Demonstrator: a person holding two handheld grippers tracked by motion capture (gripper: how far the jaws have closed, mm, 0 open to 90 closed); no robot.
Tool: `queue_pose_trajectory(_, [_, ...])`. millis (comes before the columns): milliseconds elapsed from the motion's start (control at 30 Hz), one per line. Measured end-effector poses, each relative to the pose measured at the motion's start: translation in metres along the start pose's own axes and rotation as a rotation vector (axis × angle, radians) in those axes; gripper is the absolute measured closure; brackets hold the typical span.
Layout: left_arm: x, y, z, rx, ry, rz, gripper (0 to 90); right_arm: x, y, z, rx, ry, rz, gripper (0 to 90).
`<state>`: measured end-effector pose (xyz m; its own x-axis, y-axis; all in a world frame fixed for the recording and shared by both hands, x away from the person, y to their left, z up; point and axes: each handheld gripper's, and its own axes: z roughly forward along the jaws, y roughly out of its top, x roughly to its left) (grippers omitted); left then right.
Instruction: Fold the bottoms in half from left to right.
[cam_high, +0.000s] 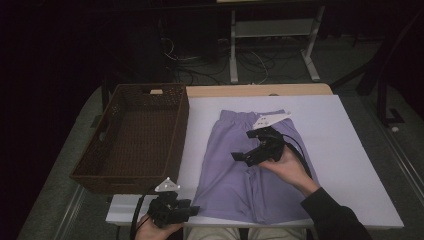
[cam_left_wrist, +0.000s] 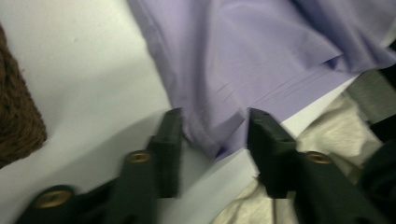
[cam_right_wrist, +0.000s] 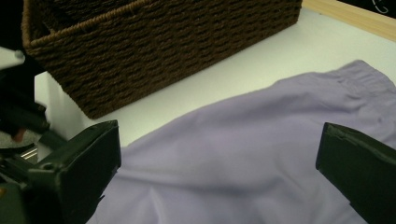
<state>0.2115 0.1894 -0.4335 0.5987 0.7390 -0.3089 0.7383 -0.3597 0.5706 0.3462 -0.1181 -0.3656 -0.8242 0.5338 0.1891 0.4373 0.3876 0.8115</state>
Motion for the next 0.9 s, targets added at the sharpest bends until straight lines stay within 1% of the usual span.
queue_pose_trajectory(33, [-0.001, 0.000, 0.001, 0.014, 0.007, 0.008, 63.4, 0.000, 0.002, 0.003, 0.000, 0.000, -0.004, 0.3])
queue_pose_trajectory(67, [-0.002, 0.000, 0.002, 0.012, 0.014, 0.014, 66.1, 0.000, 0.004, 0.006, -0.003, 0.001, -0.006, 0.3])
queue_pose_trajectory(200, [-0.003, -0.001, 0.003, 0.023, 0.017, 0.024, 78.6, 0.000, 0.010, 0.018, -0.006, 0.005, -0.007, 0.3])
queue_pose_trajectory(367, [-0.004, 0.000, 0.005, 0.024, 0.015, 0.028, 86.6, -0.003, 0.019, 0.032, -0.013, 0.008, 0.004, 0.5])
queue_pose_trajectory(500, [-0.004, 0.000, 0.005, 0.024, 0.003, 0.043, 87.8, -0.008, 0.026, 0.042, -0.016, 0.004, 0.020, 0.6])
queue_pose_trajectory(567, [-0.004, 0.000, 0.004, 0.015, -0.004, 0.044, 88.0, -0.011, 0.030, 0.047, -0.021, 0.003, 0.026, 0.9])
queue_pose_trajectory(600, [-0.003, 0.000, 0.004, 0.009, -0.008, 0.046, 88.0, -0.013, 0.032, 0.049, -0.023, 0.004, 0.028, 2.5])
queue_pose_trajectory(633, [-0.003, 0.000, 0.003, -0.001, -0.014, 0.062, 88.0, -0.015, 0.033, 0.051, -0.026, 0.003, 0.028, 4.3])
queue_pose_trajectory(700, [-0.004, 0.000, 0.002, -0.018, -0.019, 0.078, 87.8, -0.019, 0.037, 0.055, -0.043, -0.016, 0.032, 6.0])
queue_pose_trajectory(767, [-0.004, 0.001, 0.001, -0.035, -0.031, 0.078, 87.9, -0.023, 0.040, 0.059, -0.056, -0.033, 0.038, 7.0])
queue_pose_trajectory(833, [-0.004, 0.001, 0.000, -0.043, -0.037, 0.082, 88.0, -0.027, 0.044, 0.064, -0.056, -0.055, 0.038, 7.5])
queue_pose_trajectory(900, [-0.004, 0.001, -0.001, -0.045, -0.045, 0.087, 88.0, -0.032, 0.049, 0.069, -0.052, -0.067, 0.044, 7.8])
